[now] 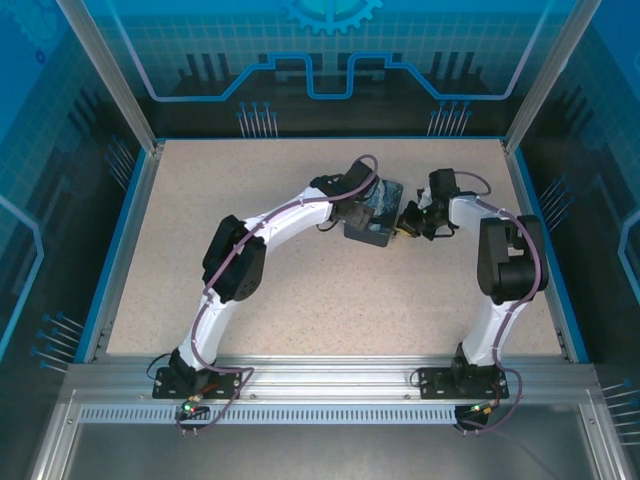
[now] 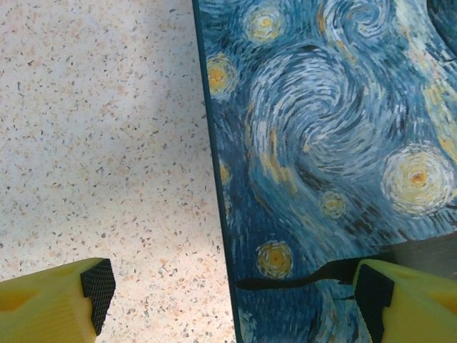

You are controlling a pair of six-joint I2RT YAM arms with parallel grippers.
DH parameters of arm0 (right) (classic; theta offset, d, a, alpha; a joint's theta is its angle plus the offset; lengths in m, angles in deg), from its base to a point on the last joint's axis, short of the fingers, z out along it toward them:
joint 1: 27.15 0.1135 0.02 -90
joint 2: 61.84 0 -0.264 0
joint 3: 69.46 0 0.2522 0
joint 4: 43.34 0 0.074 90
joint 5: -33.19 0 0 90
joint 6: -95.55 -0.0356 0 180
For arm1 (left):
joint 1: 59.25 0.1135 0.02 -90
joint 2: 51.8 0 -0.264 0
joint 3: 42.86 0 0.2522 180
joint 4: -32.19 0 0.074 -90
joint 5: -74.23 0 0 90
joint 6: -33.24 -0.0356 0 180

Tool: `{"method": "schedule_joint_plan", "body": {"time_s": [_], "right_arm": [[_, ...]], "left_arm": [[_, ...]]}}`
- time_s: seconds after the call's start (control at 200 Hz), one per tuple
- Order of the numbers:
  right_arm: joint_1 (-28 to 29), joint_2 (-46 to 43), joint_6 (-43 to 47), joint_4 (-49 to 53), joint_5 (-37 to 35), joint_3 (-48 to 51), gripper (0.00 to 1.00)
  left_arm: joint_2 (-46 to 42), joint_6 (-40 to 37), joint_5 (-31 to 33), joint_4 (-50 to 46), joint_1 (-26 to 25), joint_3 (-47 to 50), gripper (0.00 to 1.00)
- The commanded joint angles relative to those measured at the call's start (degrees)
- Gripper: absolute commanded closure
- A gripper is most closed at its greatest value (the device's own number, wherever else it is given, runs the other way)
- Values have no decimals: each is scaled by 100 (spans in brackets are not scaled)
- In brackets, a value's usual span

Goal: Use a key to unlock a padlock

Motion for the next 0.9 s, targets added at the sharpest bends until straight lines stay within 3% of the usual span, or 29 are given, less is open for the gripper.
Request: {"method": "schedule_joint_plan", "body": {"time_s": [0.0, 0.05, 0.11, 0.135, 0.295, 0.565, 0.7, 0.895], "right_arm": [[-672, 31, -488, -631, 1, 66, 100], [-1029, 156, -1182, -1614, 335, 95, 100], [-1233, 725, -2220, -3394, 1649, -220, 100], [-1226, 941, -2443, -3643, 1925, -506, 100], [-779, 810, -1332, -1787, 1272, -1475, 100], [-606, -658, -1231, -2125, 1015, 251, 100], [-572, -1645, -1163, -1896, 673, 949, 100], [-182, -2577, -882, -1330, 897, 1375, 100]], "left_arm": [[583, -262, 56, -946, -76, -21, 12], [628, -258, 44, -940, -86, 8, 12], [675, -243, 37, -929, -81, 36, 12], [690, -245, 41, -938, -81, 27, 12], [702, -219, 103, -948, -74, -12, 12], [433, -54, 42, -801, -29, 62, 6], [210, 54, -25, -720, 52, 19, 2], [-323, 281, -109, -603, 260, 184, 1]]}}
